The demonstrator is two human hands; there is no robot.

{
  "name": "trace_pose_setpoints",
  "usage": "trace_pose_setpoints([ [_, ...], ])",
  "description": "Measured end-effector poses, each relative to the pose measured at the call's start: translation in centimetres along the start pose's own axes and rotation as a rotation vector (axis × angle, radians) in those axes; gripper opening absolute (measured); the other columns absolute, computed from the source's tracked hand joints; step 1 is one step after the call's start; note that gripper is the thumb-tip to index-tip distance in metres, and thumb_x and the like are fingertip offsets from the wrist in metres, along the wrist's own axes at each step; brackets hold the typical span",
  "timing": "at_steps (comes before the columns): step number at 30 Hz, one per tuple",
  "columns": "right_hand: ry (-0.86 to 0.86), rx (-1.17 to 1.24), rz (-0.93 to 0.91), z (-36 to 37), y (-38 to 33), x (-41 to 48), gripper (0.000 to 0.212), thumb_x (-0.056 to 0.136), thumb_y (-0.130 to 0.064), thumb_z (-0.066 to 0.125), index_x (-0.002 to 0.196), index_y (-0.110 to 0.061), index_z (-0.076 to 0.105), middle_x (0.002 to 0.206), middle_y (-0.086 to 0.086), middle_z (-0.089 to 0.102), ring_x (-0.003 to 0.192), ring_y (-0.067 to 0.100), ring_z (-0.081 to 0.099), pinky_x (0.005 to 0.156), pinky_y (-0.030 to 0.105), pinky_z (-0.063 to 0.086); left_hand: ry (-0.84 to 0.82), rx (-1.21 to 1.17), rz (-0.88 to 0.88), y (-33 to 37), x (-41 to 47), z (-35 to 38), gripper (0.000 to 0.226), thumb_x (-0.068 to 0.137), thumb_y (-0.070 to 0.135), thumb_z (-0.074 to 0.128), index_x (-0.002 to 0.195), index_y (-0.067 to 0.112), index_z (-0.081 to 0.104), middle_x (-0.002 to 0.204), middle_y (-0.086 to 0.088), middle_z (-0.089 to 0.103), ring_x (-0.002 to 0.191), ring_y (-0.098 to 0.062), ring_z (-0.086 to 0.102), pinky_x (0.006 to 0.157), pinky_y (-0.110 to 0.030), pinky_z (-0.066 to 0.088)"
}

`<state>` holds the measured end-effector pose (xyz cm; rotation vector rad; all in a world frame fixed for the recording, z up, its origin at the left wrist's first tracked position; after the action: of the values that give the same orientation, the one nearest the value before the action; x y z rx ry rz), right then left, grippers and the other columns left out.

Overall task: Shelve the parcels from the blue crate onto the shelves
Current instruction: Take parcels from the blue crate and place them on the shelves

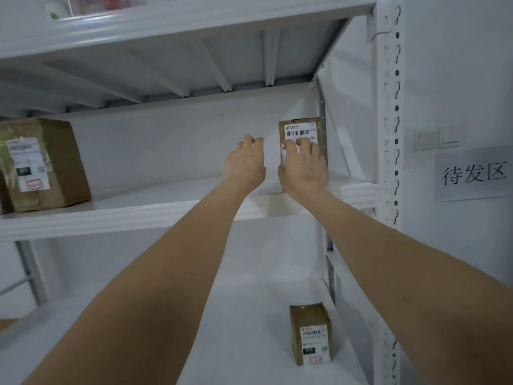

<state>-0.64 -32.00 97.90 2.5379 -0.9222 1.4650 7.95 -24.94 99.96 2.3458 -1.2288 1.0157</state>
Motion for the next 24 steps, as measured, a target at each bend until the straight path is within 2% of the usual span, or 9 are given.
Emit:
trace_pose_setpoints([
  [4, -0.04, 0.084, -0.077, 1.0, -3.8, -3.2, 0.054, 0.09, -0.015, 0.055, 0.141, -0.019, 0.038, 0.144, 0.008, 0.035, 0.131, 0.027, 0.033, 0.1, 0.036, 0.034, -0.005, 0.001, -0.05, -3.0, -4.5, 0.1, 0.053, 0.091, 0.009, 0.045, 0.142, 0.011, 0.032, 0.14, -0.01, 0.034, 0.124, -0.027, 0.042, 0.087, -0.037, 0.043],
  [11, -0.051, 0.159, -0.17, 1.7, -8.1, -11.2, 0.049, 0.088, -0.015, 0.057, 0.135, -0.019, 0.046, 0.135, 0.006, 0.043, 0.122, 0.026, 0.04, 0.093, 0.033, 0.034, -0.016, 0.005, -0.119, -6.9, -13.1, 0.4, 0.046, 0.092, 0.011, 0.045, 0.138, 0.013, 0.039, 0.137, -0.007, 0.04, 0.123, -0.024, 0.044, 0.078, -0.034, 0.042],
  [17, -0.195, 0.154, -0.158, 5.3, -9.3, -19.6, 0.049, 0.088, -0.013, 0.056, 0.136, -0.02, 0.046, 0.131, 0.004, 0.045, 0.119, 0.023, 0.042, 0.091, 0.031, 0.035, -0.201, -0.014, -0.126, -8.8, -21.7, 5.3, 0.048, 0.093, 0.014, 0.046, 0.14, 0.015, 0.035, 0.139, -0.006, 0.037, 0.124, -0.023, 0.042, 0.082, -0.034, 0.044],
  [20, -0.338, 0.141, -0.118, 8.4, -9.2, -25.5, 0.049, 0.088, -0.012, 0.053, 0.136, -0.02, 0.045, 0.131, 0.005, 0.043, 0.119, 0.025, 0.041, 0.092, 0.033, 0.035, -0.325, -0.041, -0.122, -9.7, -27.5, 8.9, 0.049, 0.093, 0.013, 0.046, 0.14, 0.016, 0.036, 0.139, -0.005, 0.036, 0.125, -0.022, 0.041, 0.079, -0.034, 0.044],
  [22, -0.517, 0.081, -0.072, 11.3, -8.6, -30.6, 0.048, 0.089, -0.014, 0.053, 0.137, -0.019, 0.044, 0.132, 0.007, 0.041, 0.121, 0.026, 0.039, 0.094, 0.034, 0.034, -0.448, -0.05, -0.134, -10.4, -32.2, 11.9, 0.049, 0.093, 0.013, 0.046, 0.141, 0.016, 0.035, 0.139, -0.005, 0.035, 0.124, -0.022, 0.042, 0.076, -0.032, 0.042],
  [24, -0.717, 0.008, 0.001, 14.3, -7.3, -36.7, 0.048, 0.089, -0.015, 0.054, 0.135, -0.018, 0.044, 0.133, 0.009, 0.038, 0.124, 0.028, 0.035, 0.098, 0.035, 0.034, -0.575, -0.075, -0.14, -10.7, -37.2, 15.0, 0.049, 0.093, 0.012, 0.046, 0.141, 0.016, 0.034, 0.14, -0.005, 0.034, 0.124, -0.022, 0.042, 0.08, -0.033, 0.043],
])
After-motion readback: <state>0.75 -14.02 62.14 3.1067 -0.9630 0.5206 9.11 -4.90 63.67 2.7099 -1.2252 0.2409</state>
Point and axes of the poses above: each hand's wrist, its own x-axis towards the middle knuckle, its own z-axis out of the palm, y = z × x, the point moved 10 cm from there along x, towards the middle knuckle
